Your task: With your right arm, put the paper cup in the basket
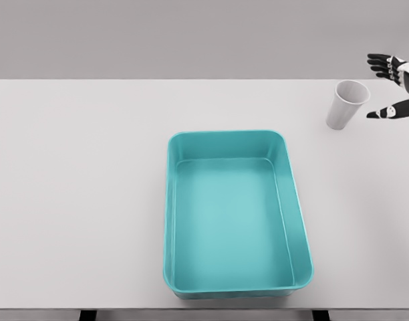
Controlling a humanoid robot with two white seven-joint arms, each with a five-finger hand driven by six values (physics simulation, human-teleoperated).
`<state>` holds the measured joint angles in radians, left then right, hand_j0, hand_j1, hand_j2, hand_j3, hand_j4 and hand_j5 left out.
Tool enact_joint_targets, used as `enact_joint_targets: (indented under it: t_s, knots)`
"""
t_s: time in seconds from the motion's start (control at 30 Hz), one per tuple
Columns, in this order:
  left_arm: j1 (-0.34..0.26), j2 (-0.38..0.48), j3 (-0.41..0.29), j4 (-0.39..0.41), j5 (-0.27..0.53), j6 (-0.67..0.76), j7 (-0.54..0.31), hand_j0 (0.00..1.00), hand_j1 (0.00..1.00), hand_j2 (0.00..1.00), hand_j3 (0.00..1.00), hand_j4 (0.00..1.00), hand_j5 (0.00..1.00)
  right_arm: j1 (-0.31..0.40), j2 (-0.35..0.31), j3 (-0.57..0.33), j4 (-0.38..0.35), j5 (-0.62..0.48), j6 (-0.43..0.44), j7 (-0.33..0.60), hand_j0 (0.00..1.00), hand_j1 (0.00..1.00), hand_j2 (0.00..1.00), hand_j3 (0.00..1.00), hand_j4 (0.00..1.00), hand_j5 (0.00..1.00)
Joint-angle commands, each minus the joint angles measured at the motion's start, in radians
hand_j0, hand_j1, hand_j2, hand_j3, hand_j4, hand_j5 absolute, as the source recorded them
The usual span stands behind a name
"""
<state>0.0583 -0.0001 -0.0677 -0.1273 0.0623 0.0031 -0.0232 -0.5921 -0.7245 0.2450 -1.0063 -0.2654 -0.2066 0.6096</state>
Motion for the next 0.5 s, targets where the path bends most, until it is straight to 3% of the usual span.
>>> enact_joint_targets:
  t_s: [0.0,0.2,0.47]
  knots:
    - [0.0,0.0,0.0,0.0,0.001,0.0,0.0,1.0,1.0,1.0,1.0,1.0,1.0,0.0,0.017,0.007,0.041,-0.005,0.001,0.001,1.0,1.0,1.0,1.0,1.0,1.0]
    - [0.0,0.0,-0.001,0.0,0.001,0.0,-0.001,1.0,1.0,1.0,1.0,1.0,1.0,-0.071,0.073,0.008,0.146,-0.003,0.012,0.001,1.0,1.0,1.0,1.0,1.0,1.0]
    - [0.0,0.0,0.0,0.0,-0.001,0.0,0.0,1.0,1.0,1.0,1.0,1.0,1.0,-0.101,0.06,0.079,0.141,0.003,0.081,0.001,1.0,1.0,1.0,1.0,1.0,1.0]
